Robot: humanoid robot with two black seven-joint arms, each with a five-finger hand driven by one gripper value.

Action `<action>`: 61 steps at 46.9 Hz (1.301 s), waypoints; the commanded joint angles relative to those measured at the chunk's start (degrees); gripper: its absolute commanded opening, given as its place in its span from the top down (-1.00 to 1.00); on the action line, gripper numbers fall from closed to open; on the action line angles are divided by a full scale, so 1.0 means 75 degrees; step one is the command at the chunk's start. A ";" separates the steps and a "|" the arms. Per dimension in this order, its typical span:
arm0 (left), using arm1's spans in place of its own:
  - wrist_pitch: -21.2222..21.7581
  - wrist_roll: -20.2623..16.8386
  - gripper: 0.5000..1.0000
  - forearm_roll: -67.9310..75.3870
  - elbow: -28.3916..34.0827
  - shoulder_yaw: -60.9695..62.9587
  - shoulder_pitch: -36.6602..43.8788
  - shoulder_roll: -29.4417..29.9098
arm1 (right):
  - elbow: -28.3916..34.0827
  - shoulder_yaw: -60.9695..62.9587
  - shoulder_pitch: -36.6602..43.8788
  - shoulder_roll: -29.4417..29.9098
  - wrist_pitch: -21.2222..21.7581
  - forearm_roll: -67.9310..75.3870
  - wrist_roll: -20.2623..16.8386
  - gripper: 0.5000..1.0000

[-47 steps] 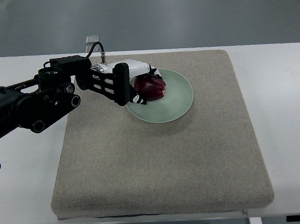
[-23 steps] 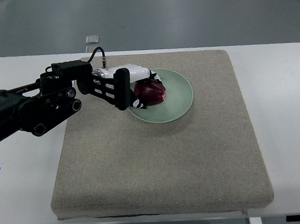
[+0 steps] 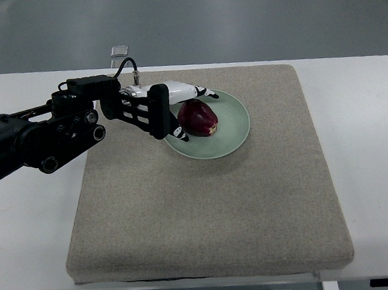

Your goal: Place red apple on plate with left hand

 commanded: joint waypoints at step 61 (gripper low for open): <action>-0.3012 0.2251 -0.99 -1.2807 0.3197 -0.1187 0.0486 0.1254 | -0.0003 0.0000 0.0000 0.0000 0.0000 0.0000 0.0000 -0.72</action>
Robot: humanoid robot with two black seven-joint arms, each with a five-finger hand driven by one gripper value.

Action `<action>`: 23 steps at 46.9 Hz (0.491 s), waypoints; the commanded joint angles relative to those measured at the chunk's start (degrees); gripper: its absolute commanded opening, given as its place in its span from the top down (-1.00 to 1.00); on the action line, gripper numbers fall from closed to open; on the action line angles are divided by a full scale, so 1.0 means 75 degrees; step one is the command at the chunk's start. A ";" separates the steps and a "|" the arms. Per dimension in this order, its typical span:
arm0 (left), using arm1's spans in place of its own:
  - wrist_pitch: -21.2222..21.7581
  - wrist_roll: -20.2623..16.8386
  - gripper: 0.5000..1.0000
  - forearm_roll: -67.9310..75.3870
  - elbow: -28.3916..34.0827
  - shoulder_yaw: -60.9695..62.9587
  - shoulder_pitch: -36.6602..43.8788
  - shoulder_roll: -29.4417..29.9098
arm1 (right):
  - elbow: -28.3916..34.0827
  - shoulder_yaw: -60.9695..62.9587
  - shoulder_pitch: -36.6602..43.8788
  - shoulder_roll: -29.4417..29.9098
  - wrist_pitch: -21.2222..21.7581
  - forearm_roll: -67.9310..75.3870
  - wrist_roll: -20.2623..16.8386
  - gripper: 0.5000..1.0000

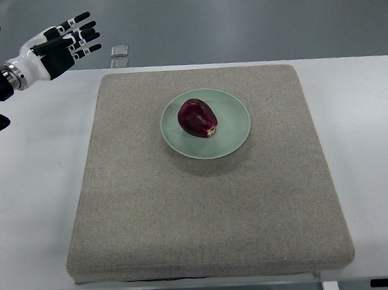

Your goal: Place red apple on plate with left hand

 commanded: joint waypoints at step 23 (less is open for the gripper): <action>-0.0295 0.0245 -0.99 -0.0153 -0.0008 -0.0644 0.0482 -0.0136 | 0.0008 0.0000 0.0000 0.0000 0.0000 0.0000 0.0000 -0.73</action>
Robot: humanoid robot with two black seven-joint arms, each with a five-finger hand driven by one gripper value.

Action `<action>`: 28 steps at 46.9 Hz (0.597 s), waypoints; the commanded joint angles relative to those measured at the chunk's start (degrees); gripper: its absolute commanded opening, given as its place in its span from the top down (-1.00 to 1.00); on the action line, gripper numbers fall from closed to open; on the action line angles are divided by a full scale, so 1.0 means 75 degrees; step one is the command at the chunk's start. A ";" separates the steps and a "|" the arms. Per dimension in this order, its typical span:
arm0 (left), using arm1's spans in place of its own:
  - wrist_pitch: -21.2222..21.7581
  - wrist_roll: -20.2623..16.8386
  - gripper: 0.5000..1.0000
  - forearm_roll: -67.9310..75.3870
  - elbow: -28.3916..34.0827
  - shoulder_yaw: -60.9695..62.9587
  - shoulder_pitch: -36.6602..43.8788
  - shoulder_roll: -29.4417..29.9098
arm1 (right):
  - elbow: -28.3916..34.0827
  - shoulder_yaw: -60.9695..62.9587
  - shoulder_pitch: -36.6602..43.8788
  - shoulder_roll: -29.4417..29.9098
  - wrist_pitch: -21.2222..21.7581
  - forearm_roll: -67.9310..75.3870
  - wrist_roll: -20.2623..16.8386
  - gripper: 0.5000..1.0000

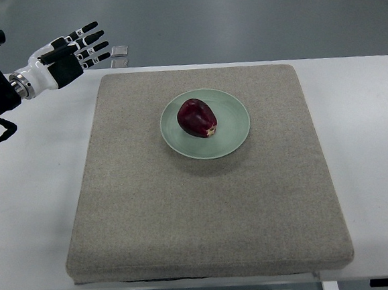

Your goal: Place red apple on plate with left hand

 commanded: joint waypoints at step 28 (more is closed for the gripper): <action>-0.0109 -0.0044 -0.99 -0.0055 0.0012 -0.0104 0.0189 0.0070 | 0.0128 0.0000 -0.0047 0.0000 0.0070 0.0035 0.0011 -0.73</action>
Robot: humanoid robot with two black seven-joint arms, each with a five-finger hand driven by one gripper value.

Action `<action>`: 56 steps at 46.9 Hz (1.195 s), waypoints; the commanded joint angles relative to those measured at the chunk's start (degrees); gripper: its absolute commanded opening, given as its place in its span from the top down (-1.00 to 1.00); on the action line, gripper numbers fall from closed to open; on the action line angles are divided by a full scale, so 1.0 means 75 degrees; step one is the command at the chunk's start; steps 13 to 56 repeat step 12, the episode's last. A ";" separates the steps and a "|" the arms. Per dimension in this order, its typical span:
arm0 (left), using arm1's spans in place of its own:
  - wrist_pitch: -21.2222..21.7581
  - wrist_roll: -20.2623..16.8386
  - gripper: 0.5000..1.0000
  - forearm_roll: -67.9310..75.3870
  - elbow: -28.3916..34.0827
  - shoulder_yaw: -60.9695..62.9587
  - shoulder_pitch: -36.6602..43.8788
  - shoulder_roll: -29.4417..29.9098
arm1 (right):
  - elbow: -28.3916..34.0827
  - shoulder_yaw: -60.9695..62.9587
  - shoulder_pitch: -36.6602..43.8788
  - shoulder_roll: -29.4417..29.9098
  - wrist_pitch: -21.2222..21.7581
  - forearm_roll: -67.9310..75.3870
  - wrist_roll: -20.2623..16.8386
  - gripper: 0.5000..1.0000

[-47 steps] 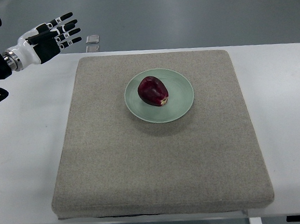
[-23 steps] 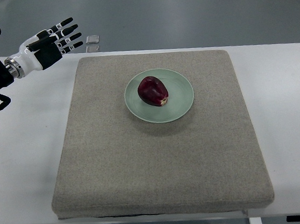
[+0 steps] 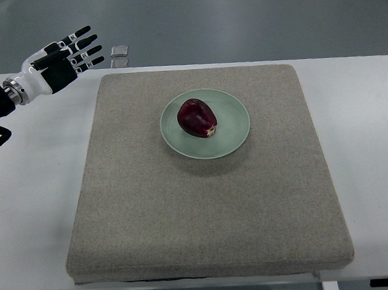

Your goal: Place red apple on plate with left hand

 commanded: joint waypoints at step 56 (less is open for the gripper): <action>0.0002 -0.0005 -0.99 0.0012 -0.0007 -0.0284 0.0025 0.0003 | 0.0154 -0.0007 -0.0078 0.0000 0.0001 -0.0002 -0.0003 -0.73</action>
